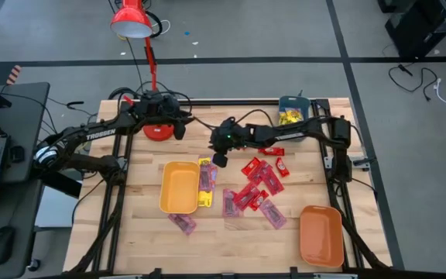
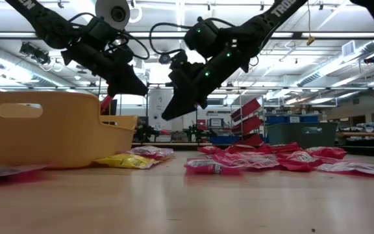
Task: Sort candy
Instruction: Put the yellow candy pack into the blue bin
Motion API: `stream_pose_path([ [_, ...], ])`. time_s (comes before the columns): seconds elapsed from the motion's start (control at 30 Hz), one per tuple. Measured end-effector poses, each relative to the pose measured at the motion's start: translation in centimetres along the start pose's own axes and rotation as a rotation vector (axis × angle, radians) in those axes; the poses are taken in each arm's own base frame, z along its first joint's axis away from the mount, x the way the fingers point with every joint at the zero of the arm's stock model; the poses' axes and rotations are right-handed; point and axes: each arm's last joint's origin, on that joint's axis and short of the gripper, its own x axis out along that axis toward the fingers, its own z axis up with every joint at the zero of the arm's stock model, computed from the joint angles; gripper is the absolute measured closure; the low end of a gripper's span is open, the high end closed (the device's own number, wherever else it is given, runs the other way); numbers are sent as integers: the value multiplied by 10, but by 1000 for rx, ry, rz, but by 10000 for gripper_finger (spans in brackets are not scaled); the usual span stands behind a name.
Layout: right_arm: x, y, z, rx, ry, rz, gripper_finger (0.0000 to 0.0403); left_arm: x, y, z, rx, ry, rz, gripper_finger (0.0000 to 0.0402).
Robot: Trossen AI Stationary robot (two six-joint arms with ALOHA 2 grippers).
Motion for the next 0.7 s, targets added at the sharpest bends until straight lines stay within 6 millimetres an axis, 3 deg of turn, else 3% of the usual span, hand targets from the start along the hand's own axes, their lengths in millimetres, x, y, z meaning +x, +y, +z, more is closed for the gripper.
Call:
stream_pose_path([
  [0.37,15,0,-10,-25,11,-5,265,0,0,0,4,4,1,273],
  [0.7,27,3,-26,-56,92,21,252,0,0,-2,21,17,14,273],
])
